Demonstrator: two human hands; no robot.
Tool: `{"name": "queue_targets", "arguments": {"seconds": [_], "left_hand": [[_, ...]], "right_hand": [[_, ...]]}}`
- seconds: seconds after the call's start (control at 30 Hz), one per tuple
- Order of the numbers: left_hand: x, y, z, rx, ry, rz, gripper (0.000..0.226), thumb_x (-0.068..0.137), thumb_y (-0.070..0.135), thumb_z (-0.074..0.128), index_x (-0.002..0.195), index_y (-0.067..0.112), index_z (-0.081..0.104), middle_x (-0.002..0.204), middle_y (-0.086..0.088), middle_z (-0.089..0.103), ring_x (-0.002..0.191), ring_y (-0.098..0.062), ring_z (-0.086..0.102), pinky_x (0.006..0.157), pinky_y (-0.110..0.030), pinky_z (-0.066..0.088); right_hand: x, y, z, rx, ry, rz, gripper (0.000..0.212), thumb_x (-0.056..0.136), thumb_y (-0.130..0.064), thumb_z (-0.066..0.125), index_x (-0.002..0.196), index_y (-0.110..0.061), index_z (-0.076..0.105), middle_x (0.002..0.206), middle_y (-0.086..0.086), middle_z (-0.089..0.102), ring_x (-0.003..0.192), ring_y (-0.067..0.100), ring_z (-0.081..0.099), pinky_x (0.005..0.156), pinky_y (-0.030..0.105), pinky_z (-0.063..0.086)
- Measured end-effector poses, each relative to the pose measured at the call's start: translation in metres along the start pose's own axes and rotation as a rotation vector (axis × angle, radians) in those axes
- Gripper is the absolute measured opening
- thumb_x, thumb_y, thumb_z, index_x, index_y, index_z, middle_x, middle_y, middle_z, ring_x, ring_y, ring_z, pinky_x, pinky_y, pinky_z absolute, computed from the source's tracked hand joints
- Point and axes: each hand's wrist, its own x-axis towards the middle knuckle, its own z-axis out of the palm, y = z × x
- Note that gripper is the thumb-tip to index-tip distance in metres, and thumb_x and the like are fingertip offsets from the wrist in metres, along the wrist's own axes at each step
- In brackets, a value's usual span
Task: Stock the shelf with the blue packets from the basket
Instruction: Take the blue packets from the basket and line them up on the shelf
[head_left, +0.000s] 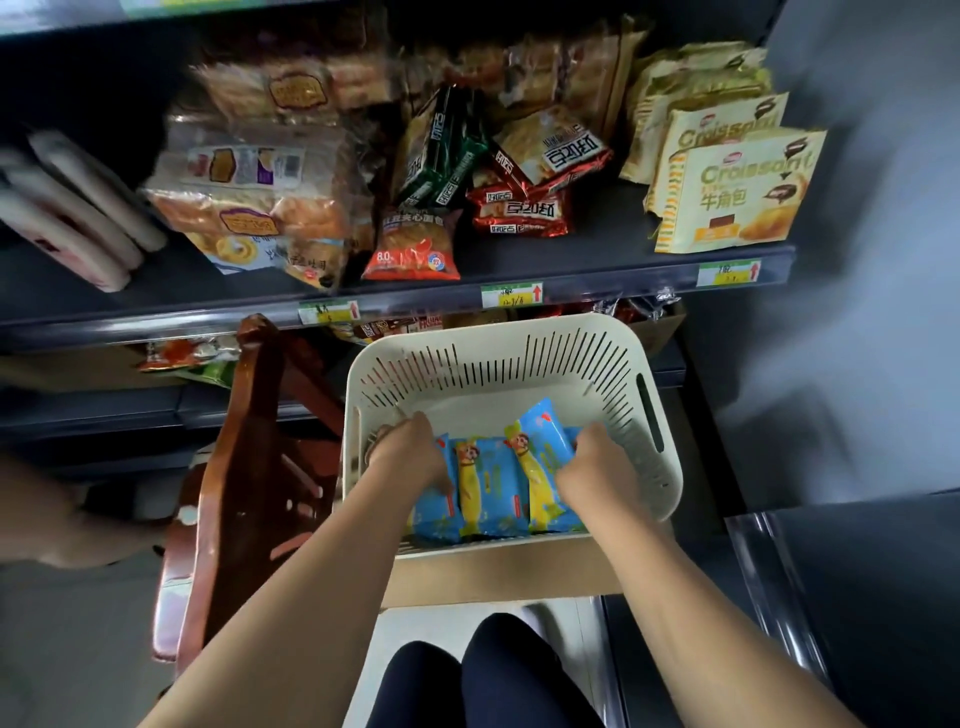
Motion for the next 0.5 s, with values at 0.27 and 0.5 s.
{"name": "queue_targets", "arguments": {"seconds": [0.27, 0.5], "left_hand": [[-0.031, -0.006, -0.058, -0.476, 0.093, 0.035, 0.03, 0.085, 0.016, 0.076, 0.11, 0.009, 0.062, 0.089, -0.007, 0.06, 0.084, -0.028, 0.061, 0.069, -0.035, 0.049], [-0.099, 0.009, -0.131, -1.042, 0.121, 0.105, 0.02, 0.091, 0.011, 0.075, 0.105, 0.019, 0.064, 0.101, -0.011, 0.073, 0.09, -0.034, 0.074, 0.08, -0.05, 0.063]], "right_hand": [[-0.029, 0.003, -0.036, 0.635, 0.232, 0.048, 0.021, 0.096, -0.018, 0.066, 0.117, -0.023, 0.067, 0.11, -0.006, 0.067, 0.088, 0.014, 0.066, 0.073, 0.02, 0.052], [-0.062, -0.036, -0.113, 1.066, 0.184, -0.115, 0.01, 0.093, -0.02, 0.072, 0.097, -0.028, 0.076, 0.103, -0.005, 0.075, 0.092, 0.013, 0.073, 0.068, 0.025, 0.056]]}}
